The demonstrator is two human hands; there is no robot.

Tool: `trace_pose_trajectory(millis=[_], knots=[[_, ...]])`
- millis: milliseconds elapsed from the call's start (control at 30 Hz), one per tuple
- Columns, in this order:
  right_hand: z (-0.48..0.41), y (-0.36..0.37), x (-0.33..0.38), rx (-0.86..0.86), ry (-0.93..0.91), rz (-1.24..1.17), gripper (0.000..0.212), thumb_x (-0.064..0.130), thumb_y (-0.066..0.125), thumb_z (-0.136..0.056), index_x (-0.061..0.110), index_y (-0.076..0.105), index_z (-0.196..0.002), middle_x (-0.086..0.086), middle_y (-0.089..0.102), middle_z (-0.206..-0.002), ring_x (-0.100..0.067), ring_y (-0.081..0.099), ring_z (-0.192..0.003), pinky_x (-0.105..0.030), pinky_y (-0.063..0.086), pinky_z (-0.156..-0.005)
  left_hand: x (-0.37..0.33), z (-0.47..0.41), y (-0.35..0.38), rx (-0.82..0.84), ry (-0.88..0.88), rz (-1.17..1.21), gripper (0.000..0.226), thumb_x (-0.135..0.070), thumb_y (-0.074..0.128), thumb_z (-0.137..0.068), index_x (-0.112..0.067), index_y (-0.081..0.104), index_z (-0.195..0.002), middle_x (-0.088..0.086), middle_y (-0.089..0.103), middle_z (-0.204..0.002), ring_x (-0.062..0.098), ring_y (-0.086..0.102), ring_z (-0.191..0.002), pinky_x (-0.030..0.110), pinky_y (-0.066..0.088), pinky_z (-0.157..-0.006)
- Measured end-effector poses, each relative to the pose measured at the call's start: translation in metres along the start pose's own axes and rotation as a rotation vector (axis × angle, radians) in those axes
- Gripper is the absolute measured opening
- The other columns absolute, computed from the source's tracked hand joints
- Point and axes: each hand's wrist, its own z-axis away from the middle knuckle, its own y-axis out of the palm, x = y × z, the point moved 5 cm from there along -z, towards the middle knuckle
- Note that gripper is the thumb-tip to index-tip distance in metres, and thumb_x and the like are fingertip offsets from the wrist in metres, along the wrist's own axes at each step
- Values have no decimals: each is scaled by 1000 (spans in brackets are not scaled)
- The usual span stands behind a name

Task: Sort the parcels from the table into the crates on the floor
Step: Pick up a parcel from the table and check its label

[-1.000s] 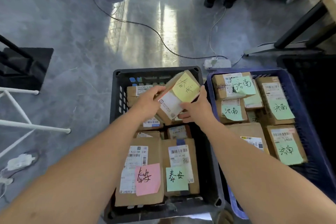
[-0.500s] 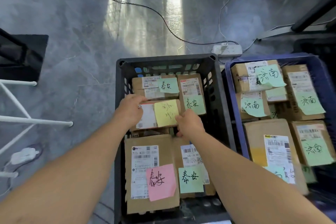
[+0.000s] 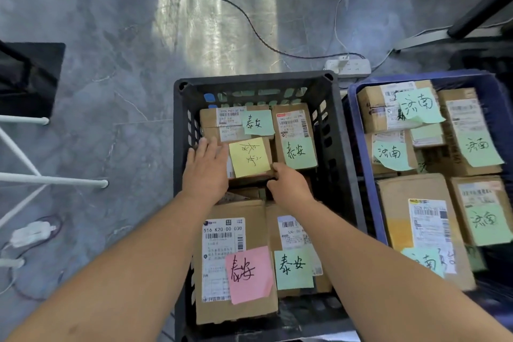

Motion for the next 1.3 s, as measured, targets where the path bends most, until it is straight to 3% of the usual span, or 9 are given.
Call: trace_pose_trajectory(millis=[100, 167, 433, 567, 900, 1033, 1300], knots=[[12, -8, -1, -30, -10, 94, 36, 8, 44, -93, 8, 48, -130, -12, 57, -121, -26, 56, -100, -37, 50, -85, -2, 7, -9, 56, -11, -29, 77, -8, 56, -87, -19, 17, -152, 10, 9, -159, 30, 2, -147, 48, 11, -119], [24, -18, -5, -49, -6, 157, 37, 10, 44, -94, 10, 47, -131, -10, 52, -124, -28, 55, -103, -41, 51, -86, -7, 16, -18, 64, -8, -21, 75, -11, 54, -89, -19, 15, -153, 10, 6, -160, 30, -1, -147, 49, 7, -119], [94, -67, -17, -224, -79, 354, 38, 18, 47, -95, 14, 43, -133, -6, 41, -132, -23, 45, -117, -35, 45, -84, -89, 84, -51, 39, 86, 116, 64, -31, 34, -102, -21, -2, -154, 9, -12, -161, 26, -15, -147, 45, -7, -117], [135, -91, -30, -336, -129, 430, 43, 20, 51, -94, 14, 40, -134, -7, 39, -138, -26, 36, -126, -35, 39, -96, -133, 120, -66, -44, 161, 125, 64, -37, 31, -102, -20, -4, -154, 9, -14, -161, 27, -16, -147, 47, -9, -117], [250, -138, -90, -621, -128, 493, 45, 33, 49, -95, 21, 37, -137, -8, 37, -143, -29, 32, -131, -39, 24, -108, -218, 194, -101, -170, 300, -9, 64, -45, 21, -102, -21, -10, -153, 8, -21, -159, 26, -22, -145, 48, -19, -111], [301, -149, -125, -699, -74, 492, 52, 37, 45, -96, 25, 30, -144, -10, 26, -154, -29, 23, -140, -43, 16, -114, -260, 242, -112, -235, 371, -49, 64, -45, 22, -102, -21, -11, -152, 7, -21, -159, 26, -23, -145, 46, -24, -106], [424, -152, -212, -860, 21, 457, 53, 37, 47, -95, 27, 31, -144, -8, 27, -154, -28, 22, -140, -45, 15, -114, -334, 355, -100, -287, 527, -143, 65, -45, 21, -102, -20, -11, -152, 11, -21, -159, 28, -22, -145, 52, -18, -112]])
